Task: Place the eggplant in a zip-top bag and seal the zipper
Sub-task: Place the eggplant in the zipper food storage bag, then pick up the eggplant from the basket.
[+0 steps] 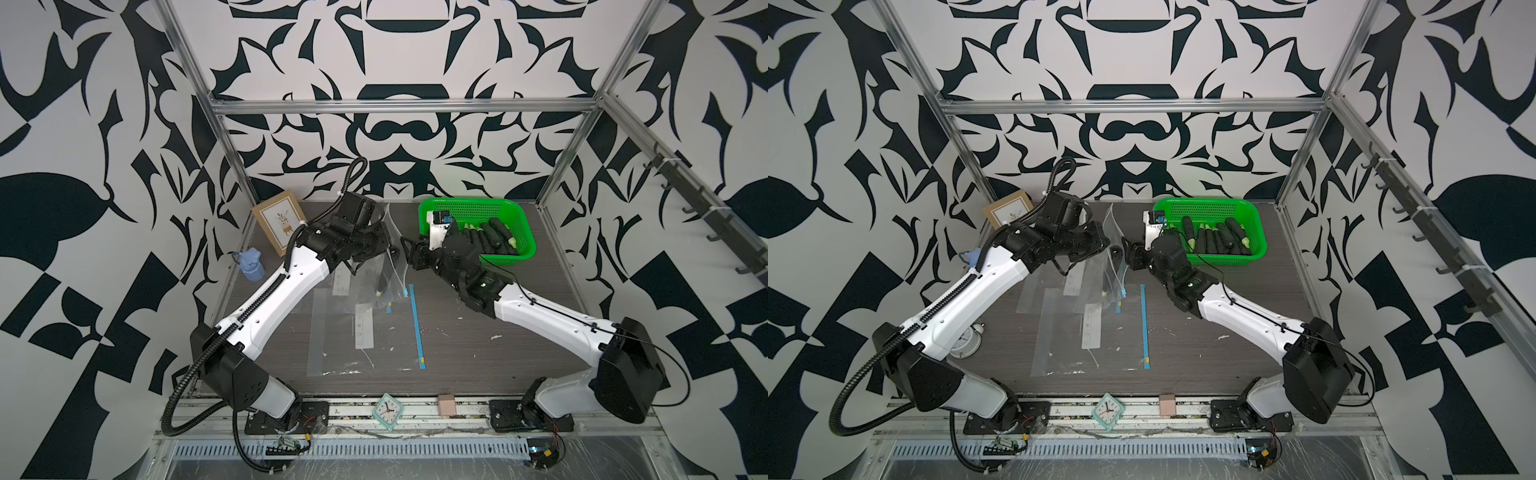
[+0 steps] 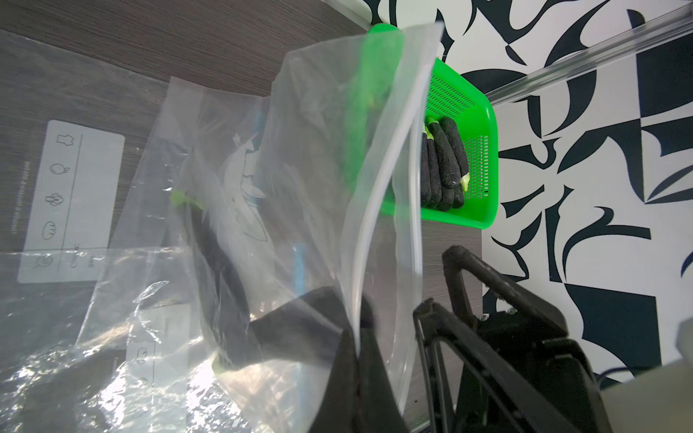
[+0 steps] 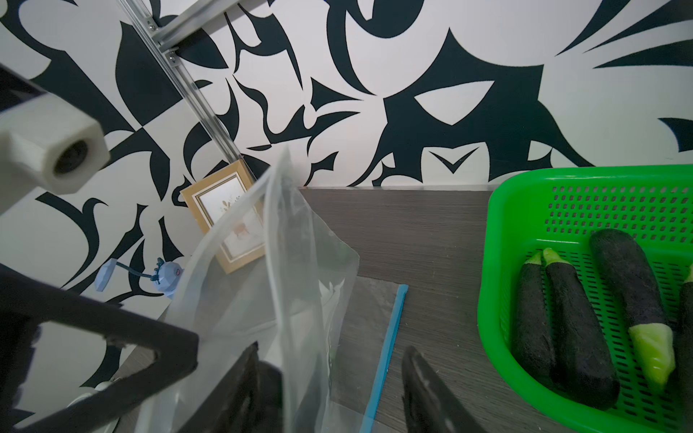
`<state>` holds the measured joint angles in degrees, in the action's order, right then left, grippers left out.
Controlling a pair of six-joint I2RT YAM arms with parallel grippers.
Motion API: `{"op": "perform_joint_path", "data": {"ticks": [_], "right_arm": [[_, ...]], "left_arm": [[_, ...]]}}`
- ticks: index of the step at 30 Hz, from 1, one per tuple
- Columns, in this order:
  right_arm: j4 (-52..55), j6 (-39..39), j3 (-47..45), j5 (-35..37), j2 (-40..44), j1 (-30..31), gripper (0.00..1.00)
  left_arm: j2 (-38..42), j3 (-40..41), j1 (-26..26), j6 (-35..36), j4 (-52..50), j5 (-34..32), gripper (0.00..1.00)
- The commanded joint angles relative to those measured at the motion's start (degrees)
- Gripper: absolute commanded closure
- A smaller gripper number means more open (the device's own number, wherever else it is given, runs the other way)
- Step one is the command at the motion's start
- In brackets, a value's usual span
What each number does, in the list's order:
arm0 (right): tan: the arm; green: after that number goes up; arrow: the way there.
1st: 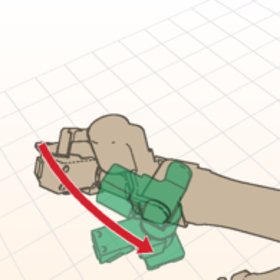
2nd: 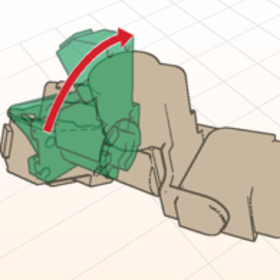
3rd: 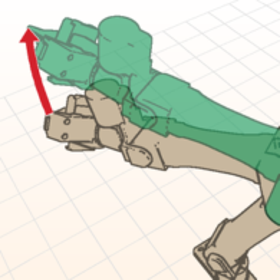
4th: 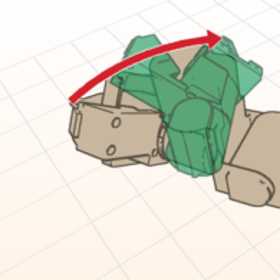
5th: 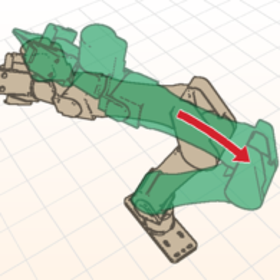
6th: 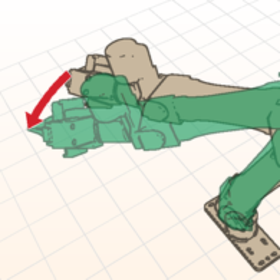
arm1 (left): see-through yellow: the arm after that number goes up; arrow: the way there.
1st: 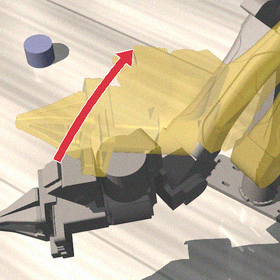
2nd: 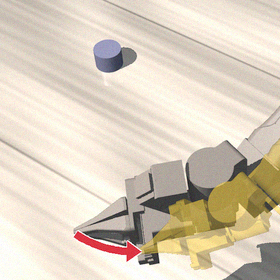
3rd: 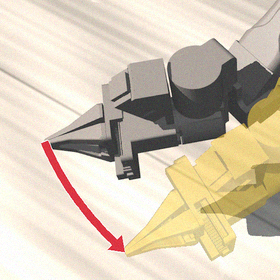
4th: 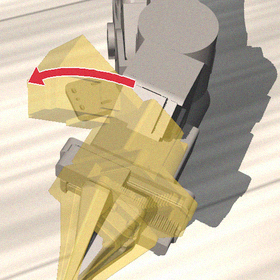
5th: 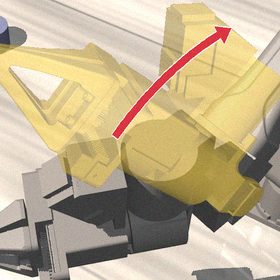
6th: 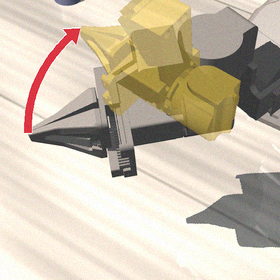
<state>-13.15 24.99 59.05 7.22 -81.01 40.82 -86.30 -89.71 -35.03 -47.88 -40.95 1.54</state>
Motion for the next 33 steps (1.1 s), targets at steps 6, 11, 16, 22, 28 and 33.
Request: {"op": "perform_joint_path", "data": {"ticks": [6,11,16,22,28,33], "right_arm": [[14.8,-0.2,7.0,-15.3,2.2,-10.6,0.32],[24.4,-4.0,12.7,-18.2,-1.0,-17.6,0.23],[31.8,-9.2,20.7,-19.0,-8.8,-23.1,0.12],[38.1,-13.0,32.5,-18.2,-22.0,-26.4,0.1],[43.3,-15.7,44.6,-13.0,-34.4,-27.3,0.31],[46.2,-16.7,52.5,-11.2,-42.5,-28.1,0.32]], "left_arm": [[0.8,-1.6,2.5,4.9,-4.5,-0.6,1.0],[-0.5,-5.9,3.5,11.1,-12.1,-1.4,1.0],[-1.1,-9.6,3.8,17.0,-17.7,-2.2,1.0],[-0.7,-8.4,4.0,20.1,-17.1,5.5,1.0],[0.6,-4.5,4.0,17.4,-13.7,7.6,1.0],[1.9,-0.7,4.0,14.4,-10.1,7.3,1.0]]}}
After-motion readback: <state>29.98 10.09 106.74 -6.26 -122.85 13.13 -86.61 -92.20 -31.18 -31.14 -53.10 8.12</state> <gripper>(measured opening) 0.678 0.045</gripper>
